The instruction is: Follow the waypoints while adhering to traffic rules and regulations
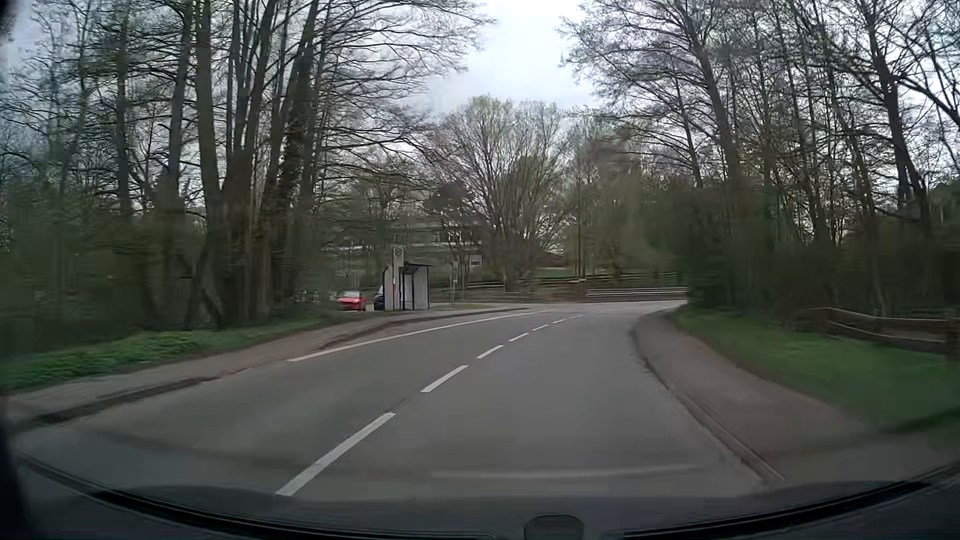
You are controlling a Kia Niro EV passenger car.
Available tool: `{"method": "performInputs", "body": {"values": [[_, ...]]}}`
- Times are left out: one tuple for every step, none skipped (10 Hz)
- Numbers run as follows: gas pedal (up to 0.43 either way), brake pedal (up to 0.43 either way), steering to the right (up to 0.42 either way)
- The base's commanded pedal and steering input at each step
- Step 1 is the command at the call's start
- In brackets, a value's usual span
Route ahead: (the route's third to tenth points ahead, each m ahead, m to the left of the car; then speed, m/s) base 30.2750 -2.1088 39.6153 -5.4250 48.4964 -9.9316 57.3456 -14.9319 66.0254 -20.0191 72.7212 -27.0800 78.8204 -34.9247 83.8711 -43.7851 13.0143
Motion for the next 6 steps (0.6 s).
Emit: {"method": "performInputs", "body": {"values": [[0.150,0.000,0.040],[0.157,0.000,0.042],[0.157,0.000,0.045],[0.157,0.000,0.048],[0.157,0.000,0.048],[0.157,0.000,0.048]]}}
